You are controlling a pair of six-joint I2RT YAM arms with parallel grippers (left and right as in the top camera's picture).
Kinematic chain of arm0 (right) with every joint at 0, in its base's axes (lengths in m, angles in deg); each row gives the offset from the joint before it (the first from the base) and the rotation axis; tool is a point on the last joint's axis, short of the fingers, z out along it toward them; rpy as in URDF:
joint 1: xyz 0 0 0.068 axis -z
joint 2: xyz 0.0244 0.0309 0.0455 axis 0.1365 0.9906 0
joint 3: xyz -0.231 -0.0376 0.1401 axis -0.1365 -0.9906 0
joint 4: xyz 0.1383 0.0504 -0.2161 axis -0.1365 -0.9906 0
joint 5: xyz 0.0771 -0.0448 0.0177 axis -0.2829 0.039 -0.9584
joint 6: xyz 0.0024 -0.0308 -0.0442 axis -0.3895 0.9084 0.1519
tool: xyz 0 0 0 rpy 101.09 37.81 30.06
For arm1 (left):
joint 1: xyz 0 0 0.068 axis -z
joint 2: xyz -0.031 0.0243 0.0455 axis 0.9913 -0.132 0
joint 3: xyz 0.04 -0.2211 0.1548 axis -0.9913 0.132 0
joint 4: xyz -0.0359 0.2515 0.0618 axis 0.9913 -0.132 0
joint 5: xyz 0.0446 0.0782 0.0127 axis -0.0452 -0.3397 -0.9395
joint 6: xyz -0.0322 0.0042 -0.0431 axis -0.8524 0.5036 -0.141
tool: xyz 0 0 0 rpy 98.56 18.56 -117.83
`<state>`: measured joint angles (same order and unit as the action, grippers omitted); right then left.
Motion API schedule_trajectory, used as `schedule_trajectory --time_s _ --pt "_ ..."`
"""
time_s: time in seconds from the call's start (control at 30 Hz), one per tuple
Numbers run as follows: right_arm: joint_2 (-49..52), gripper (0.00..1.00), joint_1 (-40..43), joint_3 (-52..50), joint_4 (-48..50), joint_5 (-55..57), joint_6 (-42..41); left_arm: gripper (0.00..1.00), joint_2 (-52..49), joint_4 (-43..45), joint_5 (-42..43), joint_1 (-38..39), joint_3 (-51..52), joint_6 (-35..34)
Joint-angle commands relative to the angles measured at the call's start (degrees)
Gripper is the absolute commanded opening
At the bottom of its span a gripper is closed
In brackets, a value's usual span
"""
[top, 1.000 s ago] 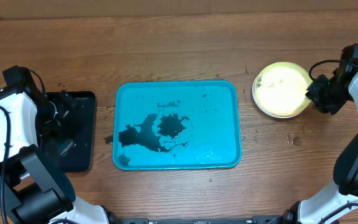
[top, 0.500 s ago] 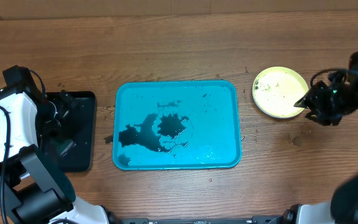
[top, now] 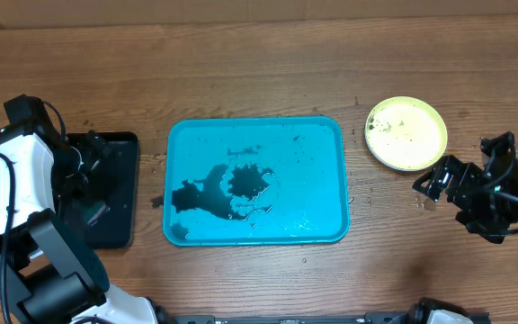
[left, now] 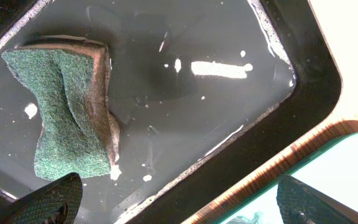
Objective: Clean dirty plates on tray and stack at the side
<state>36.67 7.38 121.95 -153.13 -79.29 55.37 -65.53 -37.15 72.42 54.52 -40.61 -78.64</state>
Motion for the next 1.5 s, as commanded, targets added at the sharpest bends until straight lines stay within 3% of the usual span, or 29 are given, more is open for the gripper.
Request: schedule_trajectory --time_s 0.0,0.37,0.67,0.9,1.17,1.47 --pt "0.2 1.0 -0.3 0.1 0.7 0.3 0.2 1.0 -0.5 0.0 0.4 -0.5 -1.1 -0.2" --pt "0.5 1.0 -0.3 0.1 2.5 4.7 0.3 1.0 -0.5 0.0 0.4 -0.5 -1.1 -0.2" --pt "0.4 1.0 -0.3 -3.3 14.1 2.1 0.0 1.0 -0.5 0.0 0.4 -0.5 -1.1 -0.2" --pt "-10.4 1.0 -2.0 -21.2 40.8 -8.4 0.1 1.0 -0.5 0.0 0.4 -0.5 -1.1 -0.2" --pt "-29.9 1.0 -12.7 -42.8 68.9 -8.2 4.8 1.0 -0.5 0.0 0.4 -0.5 -1.1 -0.2" --pt "-48.5 1.0 -17.7 -57.9 81.9 -3.4 4.8 1.0 -0.5 0.0 0.4 -0.5 -1.1 -0.2"
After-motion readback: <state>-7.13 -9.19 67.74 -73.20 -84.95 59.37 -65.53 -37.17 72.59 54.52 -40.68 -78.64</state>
